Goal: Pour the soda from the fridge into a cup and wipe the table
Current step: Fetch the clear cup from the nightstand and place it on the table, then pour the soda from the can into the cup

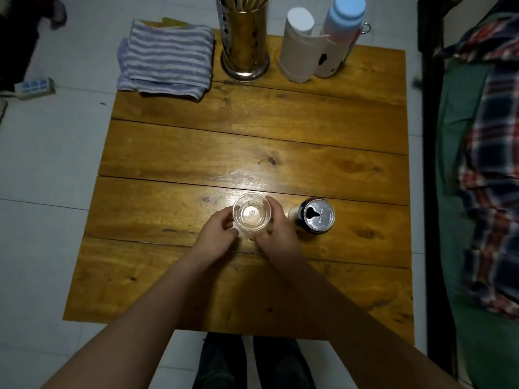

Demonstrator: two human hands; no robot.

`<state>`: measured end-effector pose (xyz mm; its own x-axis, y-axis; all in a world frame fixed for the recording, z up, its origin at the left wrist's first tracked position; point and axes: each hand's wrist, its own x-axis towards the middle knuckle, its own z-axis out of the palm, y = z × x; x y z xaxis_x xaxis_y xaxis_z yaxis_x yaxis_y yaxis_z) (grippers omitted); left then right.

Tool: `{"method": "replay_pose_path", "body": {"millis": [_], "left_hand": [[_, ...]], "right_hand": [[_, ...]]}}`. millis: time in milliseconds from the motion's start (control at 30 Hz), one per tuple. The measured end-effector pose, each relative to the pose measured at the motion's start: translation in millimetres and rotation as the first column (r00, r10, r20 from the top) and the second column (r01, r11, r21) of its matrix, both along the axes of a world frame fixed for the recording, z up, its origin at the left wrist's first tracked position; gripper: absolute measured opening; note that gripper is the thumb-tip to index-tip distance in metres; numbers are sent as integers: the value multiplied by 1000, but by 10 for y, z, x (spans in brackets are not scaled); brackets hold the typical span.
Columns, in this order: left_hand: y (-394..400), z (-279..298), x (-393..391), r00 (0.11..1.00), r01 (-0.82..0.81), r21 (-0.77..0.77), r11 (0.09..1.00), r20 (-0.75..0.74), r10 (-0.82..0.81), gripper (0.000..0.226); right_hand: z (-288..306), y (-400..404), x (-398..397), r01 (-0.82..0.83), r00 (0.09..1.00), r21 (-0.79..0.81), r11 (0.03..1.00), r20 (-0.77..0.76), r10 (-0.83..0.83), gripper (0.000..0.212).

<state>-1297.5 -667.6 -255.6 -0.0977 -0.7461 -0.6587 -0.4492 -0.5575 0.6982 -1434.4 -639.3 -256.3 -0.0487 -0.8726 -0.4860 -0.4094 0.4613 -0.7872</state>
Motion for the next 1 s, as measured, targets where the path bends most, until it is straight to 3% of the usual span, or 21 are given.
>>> {"method": "replay_pose_path", "body": {"millis": [433,633,767,867,1000], "left_hand": [[31,-67,-18,998,62,-33,998,23,-61,58],[87,-10,-18,997,58,-53,997,58,-55,68],[120,-76,-2,993,74,-98,992,103,-64,80],[143,-143,-42,992,56,-138,989,120,-40,85],[159,-195,-109,994,13,-198,980,105,8,87]], "right_hand": [[4,159,-101,13,1000,70,997,-14,-12,88],[96,508,-368,17,995,99,995,-104,-6,51],[112,621,-557,253,964,119,960,-119,-240,33],[82,561,-639,396,917,74,915,-77,-391,54],[128,403,-649,438,899,18,899,-28,-438,88]]}}
